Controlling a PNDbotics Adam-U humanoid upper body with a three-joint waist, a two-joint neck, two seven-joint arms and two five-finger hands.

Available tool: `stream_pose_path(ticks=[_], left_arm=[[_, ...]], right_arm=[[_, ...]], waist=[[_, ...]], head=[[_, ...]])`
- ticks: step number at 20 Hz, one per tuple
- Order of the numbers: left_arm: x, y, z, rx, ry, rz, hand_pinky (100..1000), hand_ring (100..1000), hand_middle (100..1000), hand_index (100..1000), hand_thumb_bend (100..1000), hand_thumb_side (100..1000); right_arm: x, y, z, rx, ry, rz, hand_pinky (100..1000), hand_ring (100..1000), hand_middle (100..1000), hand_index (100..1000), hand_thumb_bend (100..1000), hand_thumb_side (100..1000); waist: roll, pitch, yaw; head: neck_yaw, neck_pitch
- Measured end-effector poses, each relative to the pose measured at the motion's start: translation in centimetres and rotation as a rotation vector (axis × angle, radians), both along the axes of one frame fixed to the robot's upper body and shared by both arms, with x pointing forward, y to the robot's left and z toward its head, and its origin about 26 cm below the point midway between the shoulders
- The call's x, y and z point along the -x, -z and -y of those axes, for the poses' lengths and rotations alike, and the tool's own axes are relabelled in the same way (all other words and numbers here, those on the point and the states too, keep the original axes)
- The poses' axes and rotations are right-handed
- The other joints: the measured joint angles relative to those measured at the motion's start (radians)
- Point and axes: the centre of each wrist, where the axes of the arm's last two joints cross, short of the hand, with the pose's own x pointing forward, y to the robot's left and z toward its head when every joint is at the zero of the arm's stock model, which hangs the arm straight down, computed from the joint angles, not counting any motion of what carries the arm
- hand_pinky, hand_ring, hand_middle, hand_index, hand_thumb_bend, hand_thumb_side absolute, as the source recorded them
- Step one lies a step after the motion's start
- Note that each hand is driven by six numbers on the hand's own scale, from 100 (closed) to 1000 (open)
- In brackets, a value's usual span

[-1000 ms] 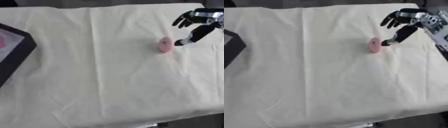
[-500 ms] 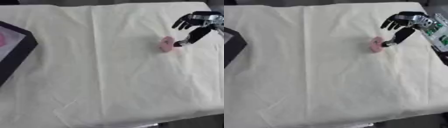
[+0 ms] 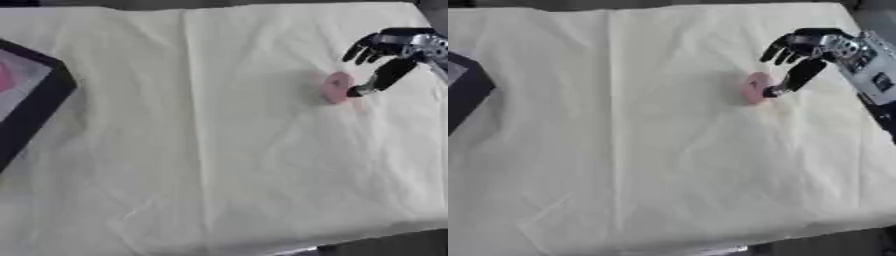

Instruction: Pick up the objects with one hand, pass them to the other hand, and then place them into the box on the other side of the table.

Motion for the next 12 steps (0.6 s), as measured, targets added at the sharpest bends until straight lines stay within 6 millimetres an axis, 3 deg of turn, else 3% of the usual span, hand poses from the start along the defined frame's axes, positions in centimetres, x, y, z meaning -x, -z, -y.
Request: stream_pose_path(ticks=[12], left_arm=[[-0.1,-0.3,0.2,-0.001,0.005,0.008,806,670,679,739,421,492]], right_arm=[[-0.6,1.1,0.9,0.039,0.045,-0.032,887,841,812,778,528,123]], waist=[[0.0,0.013,0.013]], head=[[-0.008,0.0]])
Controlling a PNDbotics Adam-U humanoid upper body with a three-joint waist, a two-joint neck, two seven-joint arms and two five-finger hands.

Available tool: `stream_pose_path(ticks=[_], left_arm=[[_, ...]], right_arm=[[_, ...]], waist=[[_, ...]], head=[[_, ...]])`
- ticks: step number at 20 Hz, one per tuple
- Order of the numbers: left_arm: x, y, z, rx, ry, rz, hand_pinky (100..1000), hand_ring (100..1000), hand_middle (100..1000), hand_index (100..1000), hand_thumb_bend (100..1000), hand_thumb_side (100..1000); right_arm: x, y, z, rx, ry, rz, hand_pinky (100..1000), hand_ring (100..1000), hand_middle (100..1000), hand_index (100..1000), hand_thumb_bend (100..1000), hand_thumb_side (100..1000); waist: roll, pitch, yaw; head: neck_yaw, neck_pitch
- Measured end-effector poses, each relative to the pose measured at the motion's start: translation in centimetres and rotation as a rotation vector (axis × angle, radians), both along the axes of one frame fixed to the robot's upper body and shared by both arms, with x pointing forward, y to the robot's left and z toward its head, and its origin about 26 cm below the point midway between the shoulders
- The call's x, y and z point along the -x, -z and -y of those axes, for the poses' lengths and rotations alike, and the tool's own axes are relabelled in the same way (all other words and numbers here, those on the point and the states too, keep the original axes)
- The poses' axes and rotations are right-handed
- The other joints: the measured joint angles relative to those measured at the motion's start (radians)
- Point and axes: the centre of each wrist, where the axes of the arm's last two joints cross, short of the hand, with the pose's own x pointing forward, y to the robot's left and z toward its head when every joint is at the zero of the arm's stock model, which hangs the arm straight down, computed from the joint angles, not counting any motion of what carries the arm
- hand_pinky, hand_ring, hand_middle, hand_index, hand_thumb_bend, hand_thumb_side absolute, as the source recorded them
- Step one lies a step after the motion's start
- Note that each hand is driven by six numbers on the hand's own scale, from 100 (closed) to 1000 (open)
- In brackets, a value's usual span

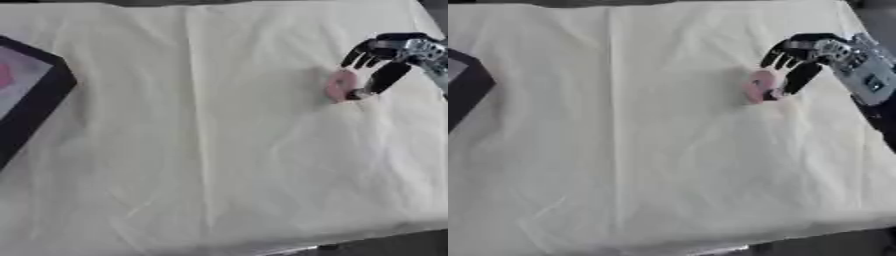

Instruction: Pick up the objects with one hand, pass them to the other hand, and then place them into the box on the other side of the table.

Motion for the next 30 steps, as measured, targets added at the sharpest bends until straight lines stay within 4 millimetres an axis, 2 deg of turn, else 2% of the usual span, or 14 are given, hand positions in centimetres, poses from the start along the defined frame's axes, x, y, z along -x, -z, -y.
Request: stream_pose_path(ticks=[10,21,30], left_arm=[[-0.07,0.04,0.22,0.006,0.005,0.001,807,669,676,738,415,496],[-0.05,0.15,0.18,0.006,0.005,-0.001,807,669,675,738,407,497],[0.03,0.44,0.07,0.006,0.002,-0.007,808,668,675,737,403,500]], right_arm=[[-0.26,0.66,0.84,0.022,0.04,-0.013,887,831,791,757,507,107],[-0.27,0.6,0.92,-0.015,0.08,0.009,864,781,658,619,397,100],[0.23,0.09,0.64,-0.063,0.08,0.052,850,748,634,595,323,100]], waist=[[0.0,0.012,0.006],[0.0,0.012,-0.001],[0.0,0.012,-0.011]], head=[[-0.006,0.0],[-0.004,0.0],[0.0,0.0]])
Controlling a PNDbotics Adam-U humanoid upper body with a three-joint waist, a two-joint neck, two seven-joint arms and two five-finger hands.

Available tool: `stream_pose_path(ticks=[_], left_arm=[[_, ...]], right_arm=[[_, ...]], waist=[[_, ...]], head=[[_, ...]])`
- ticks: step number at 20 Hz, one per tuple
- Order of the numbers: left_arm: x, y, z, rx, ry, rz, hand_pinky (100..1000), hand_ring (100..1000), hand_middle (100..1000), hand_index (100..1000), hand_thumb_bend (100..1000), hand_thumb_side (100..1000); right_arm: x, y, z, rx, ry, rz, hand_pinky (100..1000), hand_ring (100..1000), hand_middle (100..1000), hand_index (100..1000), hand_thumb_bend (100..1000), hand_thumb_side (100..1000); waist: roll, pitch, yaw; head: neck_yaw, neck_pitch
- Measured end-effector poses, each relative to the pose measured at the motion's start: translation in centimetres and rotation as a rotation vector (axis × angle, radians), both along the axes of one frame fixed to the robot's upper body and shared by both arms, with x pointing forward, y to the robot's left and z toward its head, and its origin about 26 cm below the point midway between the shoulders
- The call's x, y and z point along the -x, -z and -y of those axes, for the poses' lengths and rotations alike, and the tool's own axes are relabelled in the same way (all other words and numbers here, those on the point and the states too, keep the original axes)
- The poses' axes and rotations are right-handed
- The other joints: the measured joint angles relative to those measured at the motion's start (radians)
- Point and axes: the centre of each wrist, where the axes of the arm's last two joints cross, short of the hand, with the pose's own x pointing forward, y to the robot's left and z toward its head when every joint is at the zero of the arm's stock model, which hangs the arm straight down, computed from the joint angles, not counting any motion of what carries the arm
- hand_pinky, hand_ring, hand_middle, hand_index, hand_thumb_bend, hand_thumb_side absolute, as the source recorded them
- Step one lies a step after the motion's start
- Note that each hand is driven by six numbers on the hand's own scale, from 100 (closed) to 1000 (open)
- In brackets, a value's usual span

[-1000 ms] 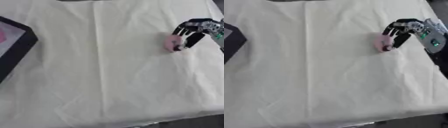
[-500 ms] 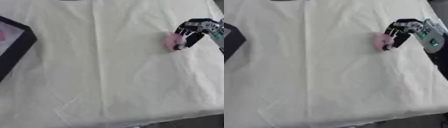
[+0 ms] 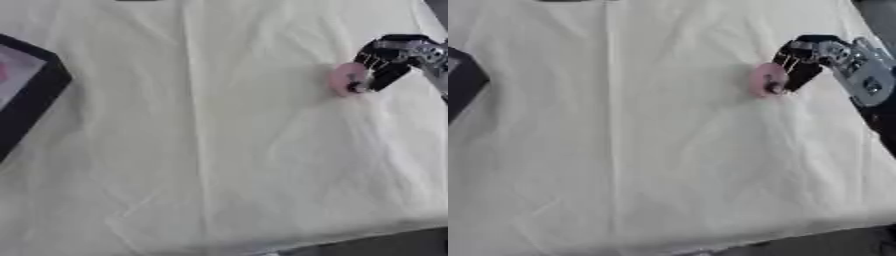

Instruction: Pick up the objects with one hand, pass them to the other hand, and then place them into the box on the other side of the table.

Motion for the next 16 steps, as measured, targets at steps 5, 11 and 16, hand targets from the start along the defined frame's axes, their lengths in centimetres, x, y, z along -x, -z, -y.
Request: stream_pose_path(ticks=[5,11,16], left_arm=[[0.0,0.1,0.0,0.001,-0.001,-0.002,808,668,674,736,403,498],[0.2,0.2,-0.1,0.007,-0.003,-0.004,808,666,673,735,402,496],[0.2,0.3,-0.2,0.012,-0.009,-0.003,808,664,671,734,404,494]], right_arm=[[0.6,-0.4,-0.2,-0.029,0.01,0.052,837,724,616,575,324,100],[1.5,-1.4,-0.6,-0.071,0.004,0.12,829,709,610,566,318,100],[2.3,-2.5,-1.6,-0.127,-0.021,0.193,822,695,612,563,297,100]], waist=[[0.0,0.0,-0.006],[0.0,-0.001,-0.014],[0.0,-0.001,-0.019]], head=[[0.004,0.0],[0.012,0.0],[0.019,0.0]])
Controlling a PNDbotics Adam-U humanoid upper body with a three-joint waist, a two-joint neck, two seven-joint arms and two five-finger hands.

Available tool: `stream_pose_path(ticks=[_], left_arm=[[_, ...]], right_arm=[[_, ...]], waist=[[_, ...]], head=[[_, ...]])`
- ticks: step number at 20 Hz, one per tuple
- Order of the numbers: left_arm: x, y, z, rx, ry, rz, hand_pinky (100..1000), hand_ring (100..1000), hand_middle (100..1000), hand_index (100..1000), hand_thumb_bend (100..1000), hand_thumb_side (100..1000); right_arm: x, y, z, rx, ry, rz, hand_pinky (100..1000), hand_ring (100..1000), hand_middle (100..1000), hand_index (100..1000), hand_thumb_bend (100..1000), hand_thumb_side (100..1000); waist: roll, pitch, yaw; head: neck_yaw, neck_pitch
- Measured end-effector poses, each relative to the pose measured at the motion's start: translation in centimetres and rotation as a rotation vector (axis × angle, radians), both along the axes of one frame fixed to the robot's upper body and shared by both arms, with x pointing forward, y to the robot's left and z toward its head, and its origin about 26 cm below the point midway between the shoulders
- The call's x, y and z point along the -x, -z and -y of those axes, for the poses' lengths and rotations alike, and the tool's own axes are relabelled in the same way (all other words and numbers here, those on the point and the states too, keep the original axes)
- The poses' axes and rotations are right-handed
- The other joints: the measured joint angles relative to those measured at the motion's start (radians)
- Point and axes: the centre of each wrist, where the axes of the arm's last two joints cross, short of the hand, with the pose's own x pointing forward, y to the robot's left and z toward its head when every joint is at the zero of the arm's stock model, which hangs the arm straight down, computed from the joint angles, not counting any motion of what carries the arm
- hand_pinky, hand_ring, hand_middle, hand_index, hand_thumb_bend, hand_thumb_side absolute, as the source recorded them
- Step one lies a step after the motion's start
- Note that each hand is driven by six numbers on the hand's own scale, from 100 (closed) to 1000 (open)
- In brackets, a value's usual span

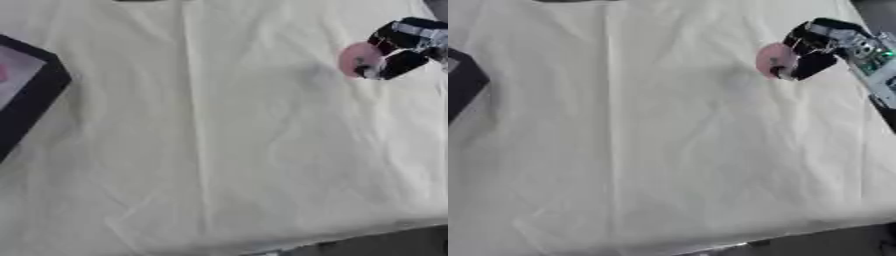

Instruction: Pick up the objects with one hand, pass them to the other hand, and then place them into the box on the other side of the table.

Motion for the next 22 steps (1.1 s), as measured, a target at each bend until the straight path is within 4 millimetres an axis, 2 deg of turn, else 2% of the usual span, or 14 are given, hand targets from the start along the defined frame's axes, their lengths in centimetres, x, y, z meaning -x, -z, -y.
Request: stream_pose_path(ticks=[5,8,22], left_arm=[[0.1,-0.1,0.0,0.009,0.001,0.007,806,662,669,733,403,492],[0.1,-0.3,0.0,0.015,0.001,0.013,804,659,667,732,403,489],[0.5,-2.1,1.1,0.051,0.041,0.078,803,649,658,729,393,488]], right_arm=[[0.8,-1.2,-1.7,-0.084,-0.04,0.1,818,680,618,565,281,100],[1.1,-1.2,-3.1,-0.152,-0.062,0.155,805,671,622,565,267,100],[0.9,0.4,-8.3,-0.38,-0.131,0.277,794,654,629,565,241,100]], waist=[[0.0,0.0,-0.001],[0.002,-0.001,-0.002],[0.005,-0.012,0.0]], head=[[0.008,0.0],[0.011,0.0],[0.016,0.0]])
